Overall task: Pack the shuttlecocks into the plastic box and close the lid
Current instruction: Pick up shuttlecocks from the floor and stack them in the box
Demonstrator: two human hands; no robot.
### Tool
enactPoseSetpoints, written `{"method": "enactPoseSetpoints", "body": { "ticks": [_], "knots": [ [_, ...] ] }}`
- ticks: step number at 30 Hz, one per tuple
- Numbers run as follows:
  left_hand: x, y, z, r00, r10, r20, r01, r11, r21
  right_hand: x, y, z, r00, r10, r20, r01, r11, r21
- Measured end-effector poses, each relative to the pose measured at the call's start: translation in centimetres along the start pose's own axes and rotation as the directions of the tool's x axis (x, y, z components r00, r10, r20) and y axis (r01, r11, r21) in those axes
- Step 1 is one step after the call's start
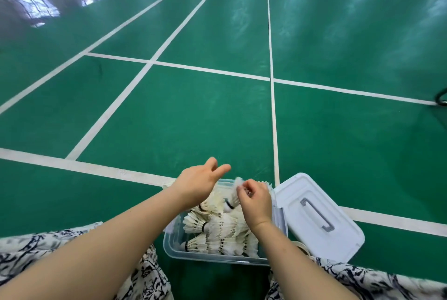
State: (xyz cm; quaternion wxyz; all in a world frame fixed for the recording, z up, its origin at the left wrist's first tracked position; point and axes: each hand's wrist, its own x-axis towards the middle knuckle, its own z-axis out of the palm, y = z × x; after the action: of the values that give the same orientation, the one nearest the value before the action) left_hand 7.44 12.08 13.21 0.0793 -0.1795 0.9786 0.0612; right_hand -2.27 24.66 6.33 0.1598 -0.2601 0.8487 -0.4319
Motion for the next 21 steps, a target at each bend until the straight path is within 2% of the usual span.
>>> {"method": "enactPoseSetpoints", "body": {
  "ticks": [2,5,10,14,21],
  "knots": [
    [0.1,-0.5,-0.2,0.996,-0.079,-0.031,0.078,0.996,-0.038,-0.3,0.5,-0.3,0.997,0.045,-0.065,-0.05,0.995,-0.083],
    [0.0,-0.8,0.1,0.99,-0.129,-0.06,0.125,0.99,-0.058,-0.7,1.6,0.2,0.99,0.139,-0.039,-0.143,0.977,-0.157],
    [0.0,-0.8,0.9,0.989,-0.141,-0.047,0.137,0.988,-0.068,-1.0,1.7,1.7,0.959,0.255,0.122,-0.253,0.967,-0.03],
    [0.4,-1.3,1.8,0.987,-0.158,-0.042,0.152,0.982,-0.11,-1.1,1.9,3.2,0.928,0.251,0.276,-0.245,0.968,-0.055],
    [0.2,-1.8,3.4,0.992,-0.124,-0.017,0.119,0.976,-0.18,-0.1,1.9,5.4,0.929,0.2,0.311,-0.1,0.945,-0.312]
  ]
}}
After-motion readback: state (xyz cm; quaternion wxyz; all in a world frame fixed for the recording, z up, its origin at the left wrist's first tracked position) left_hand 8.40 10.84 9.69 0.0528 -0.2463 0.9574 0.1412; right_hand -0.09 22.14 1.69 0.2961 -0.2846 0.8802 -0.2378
